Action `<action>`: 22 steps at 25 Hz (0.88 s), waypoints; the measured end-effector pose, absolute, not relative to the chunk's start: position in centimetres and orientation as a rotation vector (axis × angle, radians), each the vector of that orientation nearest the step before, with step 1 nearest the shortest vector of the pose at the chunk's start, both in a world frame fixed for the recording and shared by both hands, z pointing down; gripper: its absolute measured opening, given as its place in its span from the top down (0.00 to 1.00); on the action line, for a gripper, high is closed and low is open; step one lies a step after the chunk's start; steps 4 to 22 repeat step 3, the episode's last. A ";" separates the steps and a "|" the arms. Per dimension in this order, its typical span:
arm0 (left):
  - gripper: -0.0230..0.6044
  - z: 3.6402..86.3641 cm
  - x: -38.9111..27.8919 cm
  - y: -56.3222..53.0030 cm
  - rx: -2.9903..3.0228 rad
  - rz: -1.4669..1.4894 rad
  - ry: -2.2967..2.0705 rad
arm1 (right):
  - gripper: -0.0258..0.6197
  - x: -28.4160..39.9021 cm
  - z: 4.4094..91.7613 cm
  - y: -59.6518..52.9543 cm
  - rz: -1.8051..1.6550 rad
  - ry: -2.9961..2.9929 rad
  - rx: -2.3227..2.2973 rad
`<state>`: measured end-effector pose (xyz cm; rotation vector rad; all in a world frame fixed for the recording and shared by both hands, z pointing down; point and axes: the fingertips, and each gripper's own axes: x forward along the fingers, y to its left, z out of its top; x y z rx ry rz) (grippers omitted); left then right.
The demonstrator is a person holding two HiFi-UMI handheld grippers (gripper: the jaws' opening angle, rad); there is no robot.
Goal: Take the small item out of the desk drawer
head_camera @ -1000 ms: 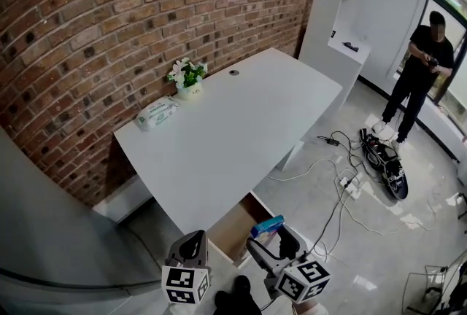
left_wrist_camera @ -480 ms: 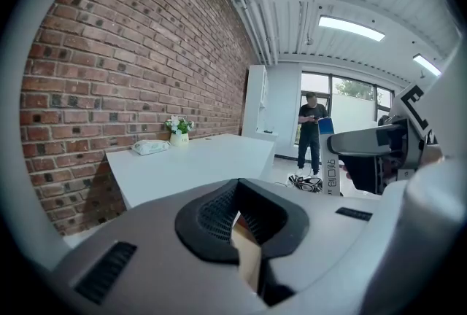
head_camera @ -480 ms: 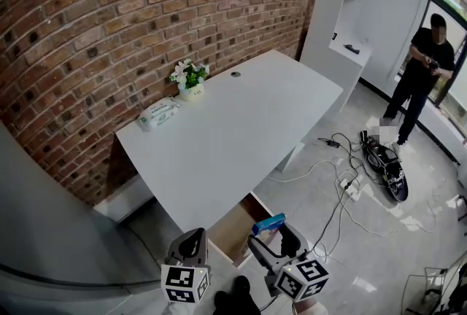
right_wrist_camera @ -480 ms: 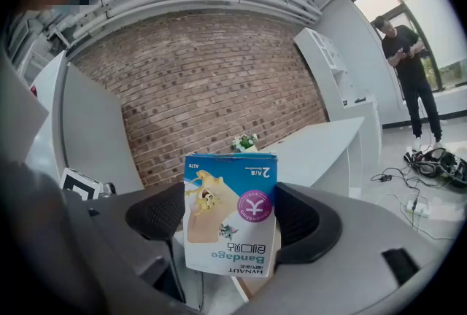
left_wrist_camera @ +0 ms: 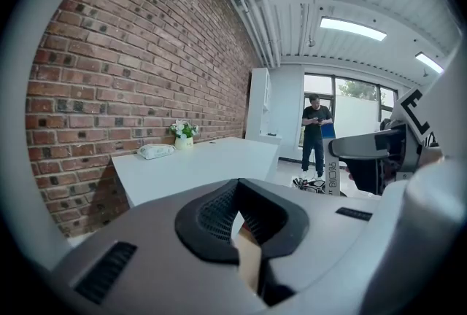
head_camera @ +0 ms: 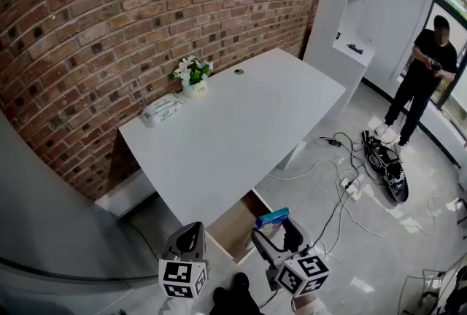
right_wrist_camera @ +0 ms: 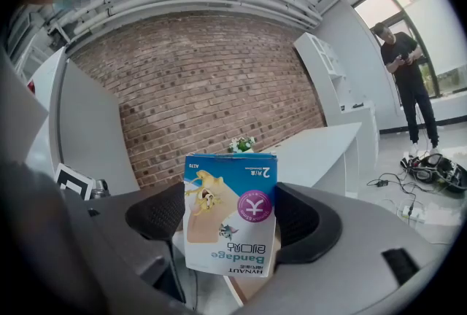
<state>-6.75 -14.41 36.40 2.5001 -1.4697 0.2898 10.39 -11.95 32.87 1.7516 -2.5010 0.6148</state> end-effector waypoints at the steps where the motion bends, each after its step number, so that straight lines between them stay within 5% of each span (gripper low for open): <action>1: 0.94 36.3 -6.9 -14.5 2.502 0.287 -1.472 | 0.34 10.4 32.7 -12.1 0.608 -2.499 1.753; 22: 0.94 36.0 -7.1 -14.8 2.506 0.282 -1.476 | 0.34 10.3 32.5 -12.3 0.593 -2.495 1.756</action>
